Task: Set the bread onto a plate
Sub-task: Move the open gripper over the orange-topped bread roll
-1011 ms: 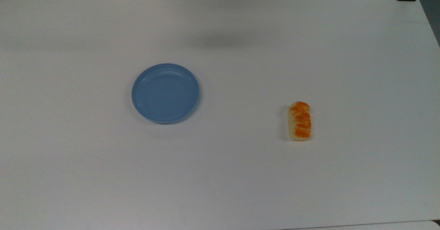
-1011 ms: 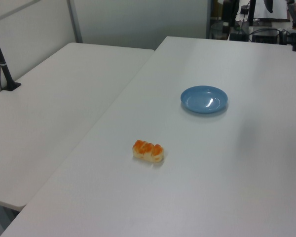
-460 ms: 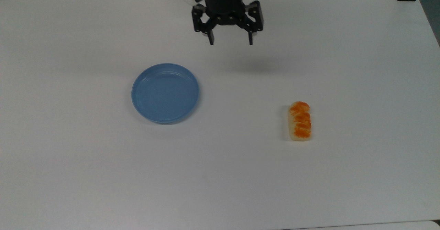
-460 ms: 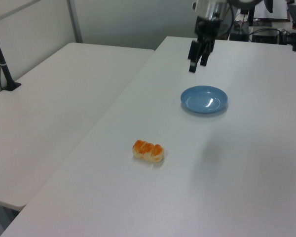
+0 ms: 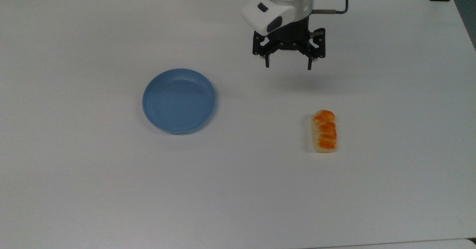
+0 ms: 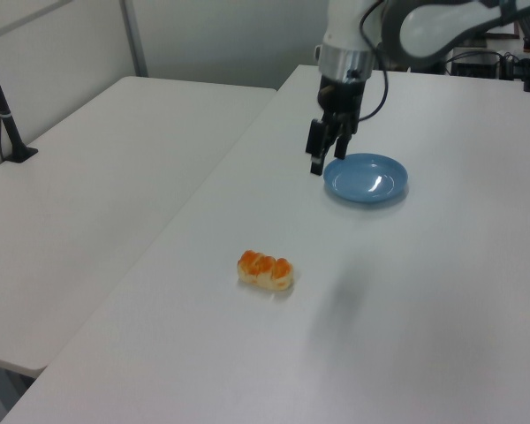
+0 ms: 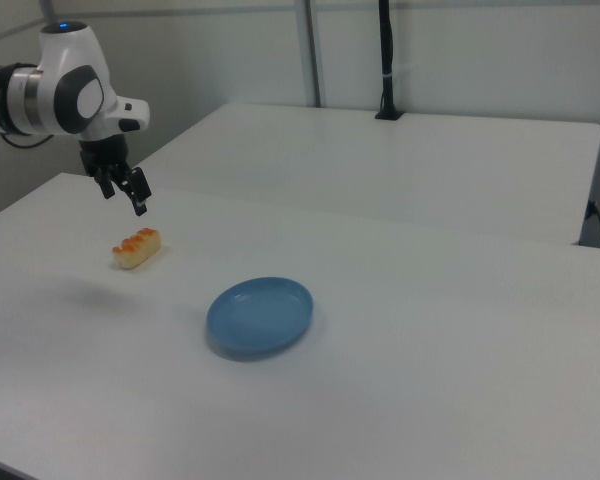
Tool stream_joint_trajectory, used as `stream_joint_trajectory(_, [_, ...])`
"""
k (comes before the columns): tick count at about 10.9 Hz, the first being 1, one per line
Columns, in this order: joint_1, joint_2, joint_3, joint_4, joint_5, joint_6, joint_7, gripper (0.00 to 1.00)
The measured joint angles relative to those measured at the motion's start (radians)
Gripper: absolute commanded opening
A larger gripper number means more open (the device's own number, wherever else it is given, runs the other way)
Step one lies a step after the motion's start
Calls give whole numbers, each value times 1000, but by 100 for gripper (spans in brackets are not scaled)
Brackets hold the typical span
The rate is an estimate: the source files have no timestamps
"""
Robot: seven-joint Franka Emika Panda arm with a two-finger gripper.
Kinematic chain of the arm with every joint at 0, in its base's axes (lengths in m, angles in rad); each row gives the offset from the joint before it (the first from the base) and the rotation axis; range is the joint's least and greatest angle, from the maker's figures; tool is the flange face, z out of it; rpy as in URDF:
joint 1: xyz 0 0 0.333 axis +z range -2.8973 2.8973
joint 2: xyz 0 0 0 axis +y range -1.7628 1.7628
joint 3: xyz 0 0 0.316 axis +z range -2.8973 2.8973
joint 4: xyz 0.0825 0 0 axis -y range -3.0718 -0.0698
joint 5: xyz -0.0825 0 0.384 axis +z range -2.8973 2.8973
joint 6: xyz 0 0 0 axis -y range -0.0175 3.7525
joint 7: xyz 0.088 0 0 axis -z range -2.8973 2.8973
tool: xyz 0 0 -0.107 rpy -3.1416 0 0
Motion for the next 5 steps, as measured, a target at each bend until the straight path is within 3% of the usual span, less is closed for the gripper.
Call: stream_joint_trajectory(5, [143, 263, 1, 202, -305, 116, 227, 100])
